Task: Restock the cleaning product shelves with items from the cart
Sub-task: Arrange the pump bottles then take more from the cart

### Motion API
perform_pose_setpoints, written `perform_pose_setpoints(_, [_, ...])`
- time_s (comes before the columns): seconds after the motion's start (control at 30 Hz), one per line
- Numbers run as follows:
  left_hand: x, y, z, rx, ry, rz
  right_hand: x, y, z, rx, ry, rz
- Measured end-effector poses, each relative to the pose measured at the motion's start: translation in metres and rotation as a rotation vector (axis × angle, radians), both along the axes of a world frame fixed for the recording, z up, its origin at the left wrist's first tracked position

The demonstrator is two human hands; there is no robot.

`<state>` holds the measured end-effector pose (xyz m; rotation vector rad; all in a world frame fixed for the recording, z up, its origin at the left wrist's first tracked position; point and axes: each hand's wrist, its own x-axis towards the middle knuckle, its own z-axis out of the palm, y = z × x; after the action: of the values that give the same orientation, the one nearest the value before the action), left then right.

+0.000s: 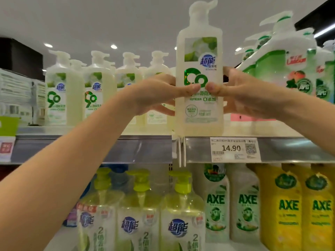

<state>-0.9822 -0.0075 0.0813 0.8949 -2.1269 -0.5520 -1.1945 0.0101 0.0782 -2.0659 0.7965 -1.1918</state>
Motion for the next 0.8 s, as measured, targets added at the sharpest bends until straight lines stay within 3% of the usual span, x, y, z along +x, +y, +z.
perform_pose_setpoints(0.17, [0.001,-0.006,-0.026,-0.005,-0.397,0.188,-0.002,-0.015,0.002,0.032,0.079,-0.062])
perform_pose_setpoints(0.27, [-0.002,-0.011,-0.028,-0.034,-0.504,0.252,-0.003,-0.026,0.004,0.053,0.125,-0.134])
perform_pose_setpoints(0.8, [-0.005,-0.008,-0.027,0.033,-0.487,0.259,0.004,-0.069,0.010,0.156,0.150,-0.275])
